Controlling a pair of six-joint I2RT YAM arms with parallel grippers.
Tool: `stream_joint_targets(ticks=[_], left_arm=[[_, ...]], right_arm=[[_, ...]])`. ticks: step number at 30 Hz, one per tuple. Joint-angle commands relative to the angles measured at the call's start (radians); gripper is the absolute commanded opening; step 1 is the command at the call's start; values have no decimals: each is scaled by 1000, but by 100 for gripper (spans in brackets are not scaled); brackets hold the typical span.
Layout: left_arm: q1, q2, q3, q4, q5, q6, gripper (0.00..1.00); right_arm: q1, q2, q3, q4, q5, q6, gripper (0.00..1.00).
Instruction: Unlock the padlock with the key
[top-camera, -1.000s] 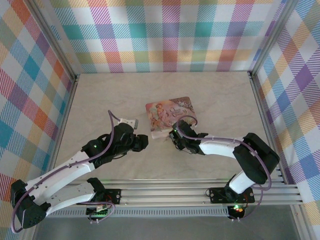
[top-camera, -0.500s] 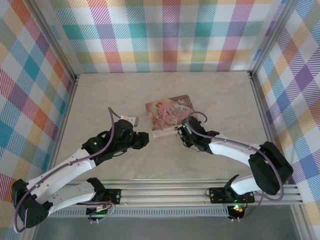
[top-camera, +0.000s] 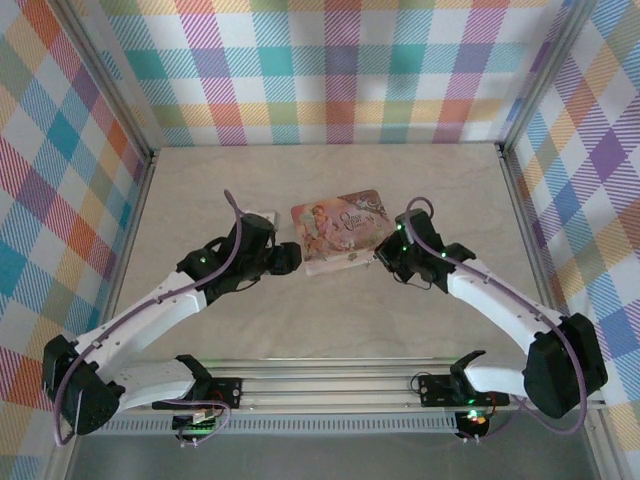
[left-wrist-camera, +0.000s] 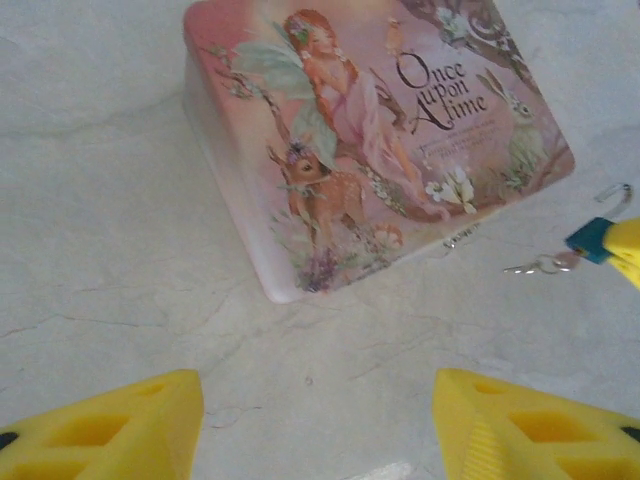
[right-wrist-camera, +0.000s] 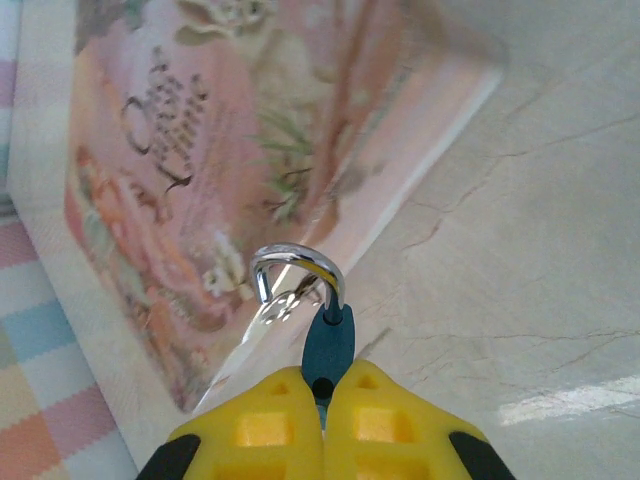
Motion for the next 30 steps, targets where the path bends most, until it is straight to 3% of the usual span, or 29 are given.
stream_joint_targets(ticks=[1,8,11,12,22,30], left_arm=[[36,30,55,-100,-19,30,65],[109,39,66,-160,-20,46,77],[128,25,64,-187,-32,57,97],[133,17,63,-198,-37,57,100],[171,-123,-17,-280,-54,25,100],[175,-265,-114,-338,-6,-41,100]], right_arm=[[-36,7,76,-88,-151,-197,0],[-8,122,213,-271,-296,-441,0],[50,153,233,-316,-310,-495,0],[76,165,236,-325,-314,-505,0],[346,345,232,-256,-346,-468,0],[419,462,239,-171,-390,-402,1]])
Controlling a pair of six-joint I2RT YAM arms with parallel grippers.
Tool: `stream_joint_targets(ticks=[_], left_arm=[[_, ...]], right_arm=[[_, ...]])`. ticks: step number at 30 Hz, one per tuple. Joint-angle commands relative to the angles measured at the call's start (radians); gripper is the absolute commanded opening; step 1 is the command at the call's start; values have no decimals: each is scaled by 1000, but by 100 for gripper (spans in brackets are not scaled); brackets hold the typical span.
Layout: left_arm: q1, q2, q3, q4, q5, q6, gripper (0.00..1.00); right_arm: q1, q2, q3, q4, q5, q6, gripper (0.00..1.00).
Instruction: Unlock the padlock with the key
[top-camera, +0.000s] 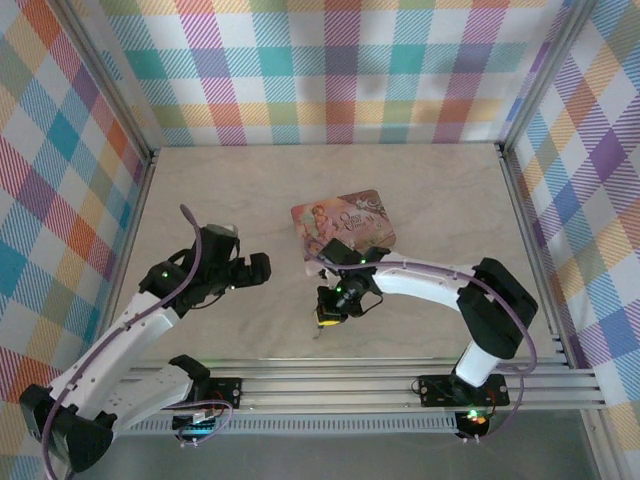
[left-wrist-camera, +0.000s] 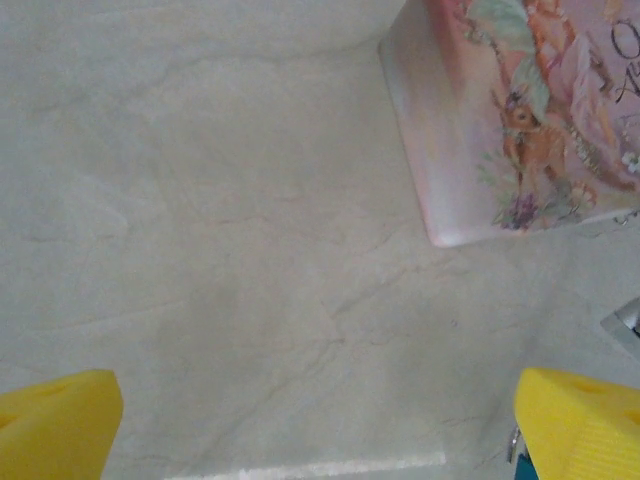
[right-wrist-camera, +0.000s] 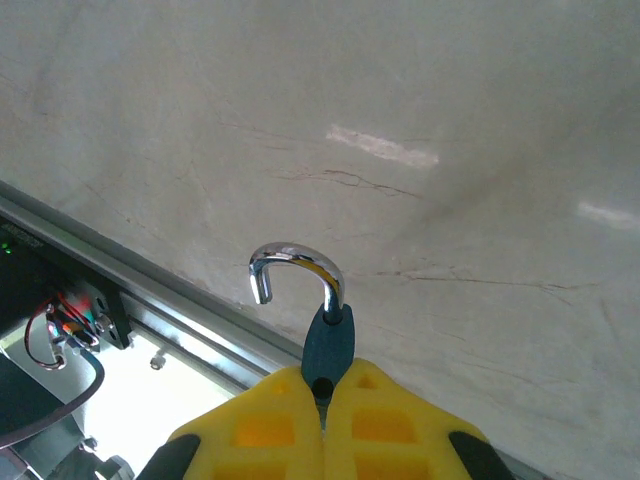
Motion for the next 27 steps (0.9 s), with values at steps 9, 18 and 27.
stream_joint_targets(ticks=[9,18,27], left_arm=[[14,-118,-82,-92,55,-72,100],[14,-142,-89,-91,49,-66,100],[14,-130,-57,-57,-12,-41,100]], right_arm=[[6,33,-10,35,14,81,13],[6,-38,-13,-10,85,99,27],[1,-172,17,-121,193,79,36]])
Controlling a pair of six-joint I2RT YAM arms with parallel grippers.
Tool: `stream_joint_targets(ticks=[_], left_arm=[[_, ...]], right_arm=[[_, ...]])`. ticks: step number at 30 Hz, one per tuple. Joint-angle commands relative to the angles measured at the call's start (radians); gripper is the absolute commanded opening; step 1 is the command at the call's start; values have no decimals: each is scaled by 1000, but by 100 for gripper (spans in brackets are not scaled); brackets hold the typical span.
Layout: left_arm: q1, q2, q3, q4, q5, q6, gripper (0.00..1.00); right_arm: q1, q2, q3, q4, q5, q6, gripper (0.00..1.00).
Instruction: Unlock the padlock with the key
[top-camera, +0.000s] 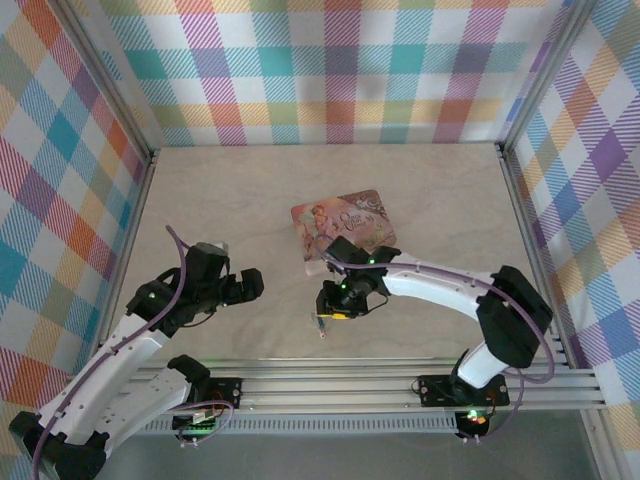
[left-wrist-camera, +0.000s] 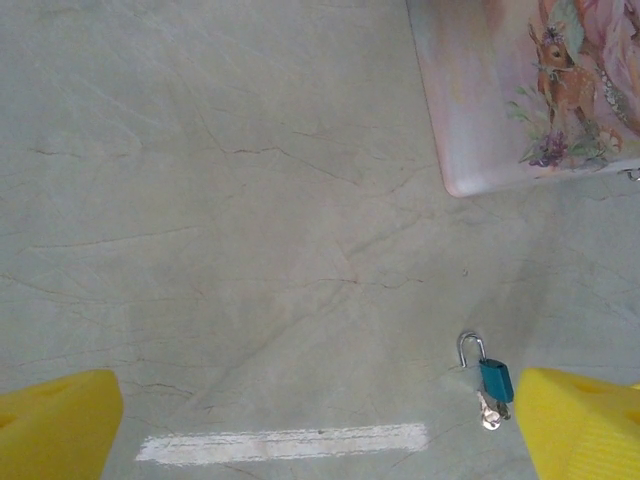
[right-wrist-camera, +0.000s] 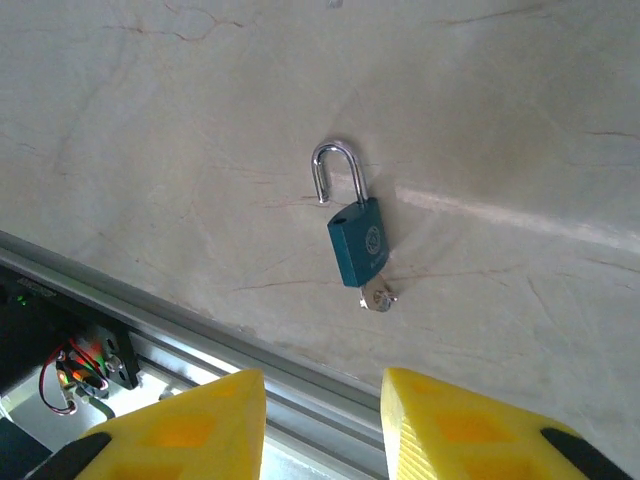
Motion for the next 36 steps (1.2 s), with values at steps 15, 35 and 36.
stream_joint_targets(ticks=[15,35,36], left_arm=[[14,-24,-82,264,-213,217,100],[311,179,-212,820,-145,475,100],[333,206,-219,851,-127,496,100]], right_arm=[[-127,-387,-99,-235,263,-70,57],[-602,-356,-106,155,490,-731,100],[-636,-346,-121,200,487,-747,100]])
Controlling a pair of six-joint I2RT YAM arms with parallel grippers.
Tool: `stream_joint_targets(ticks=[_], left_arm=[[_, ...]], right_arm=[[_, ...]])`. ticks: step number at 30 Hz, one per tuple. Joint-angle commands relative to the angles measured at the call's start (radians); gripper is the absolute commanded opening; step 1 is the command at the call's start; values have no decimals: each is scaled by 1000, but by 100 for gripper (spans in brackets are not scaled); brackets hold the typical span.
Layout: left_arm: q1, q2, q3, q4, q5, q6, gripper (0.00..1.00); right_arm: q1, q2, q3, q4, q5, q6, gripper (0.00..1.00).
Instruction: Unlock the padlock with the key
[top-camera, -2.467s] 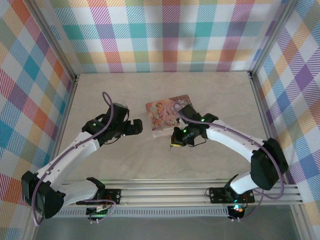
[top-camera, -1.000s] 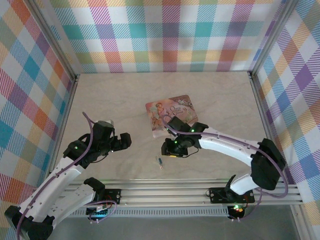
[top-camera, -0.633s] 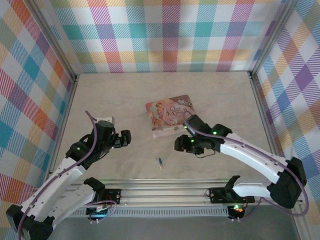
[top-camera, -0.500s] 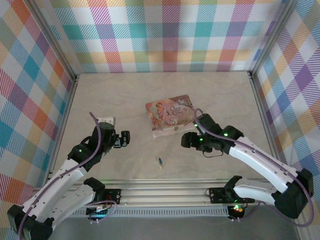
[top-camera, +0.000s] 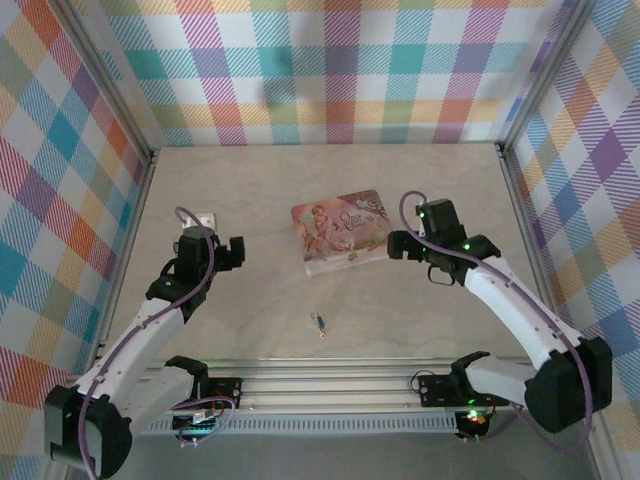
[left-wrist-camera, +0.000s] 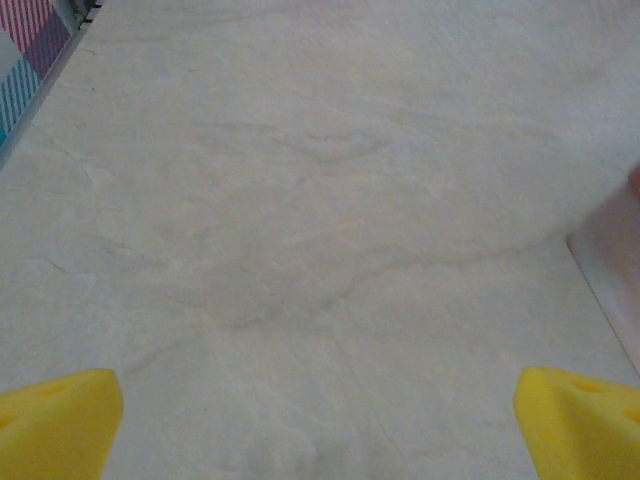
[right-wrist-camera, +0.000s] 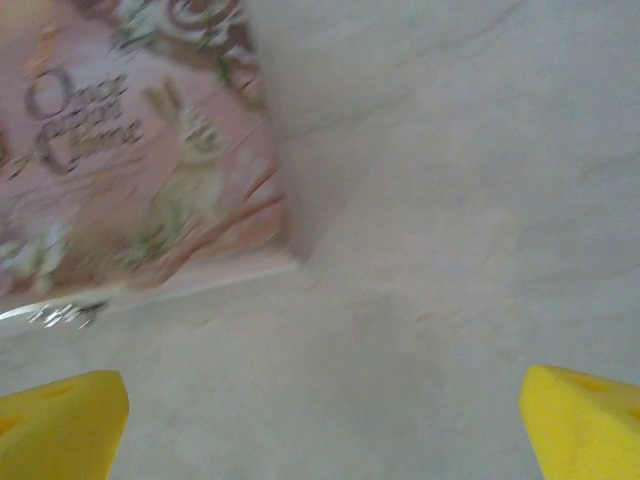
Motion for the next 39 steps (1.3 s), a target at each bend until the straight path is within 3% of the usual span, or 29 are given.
stream_joint_targets(ticks=[1,6,11,14,19,24,28,32,34,39], left_arm=[[70,67,-29,188,90,68,100],[131,166,-82,338,91,69,100],[151,197,-194,500,76,52,100],[152,204,-277,614,69,31,100],[152,238,-321,758,34,74,100],[153,332,-316,903,107,70,100],[152,396,-285,934,124,76,100],[153,482,-261,979,104,82,100],[153,521,-238,972,117,89,100],[163,606,-208,985,169,99,100]], right_arm=[[-93,28,-19,186,35,-145,100],[-213,-19,-238,560,52,-255,100],[-306,-7,-389,815,-25,-234,100],[-327,25,-476,1006,-79,-210,100],[-337,120,-568,1280,-55,-212,100],[-367,242,-623,1465,-54,-168,100],[-373,267,-585,1424,-106,-186,100],[-373,356,-588,1523,-154,-206,100],[-373,347,-546,1423,-176,-215,100],[-369,351,-544,1427,-170,-217,100]])
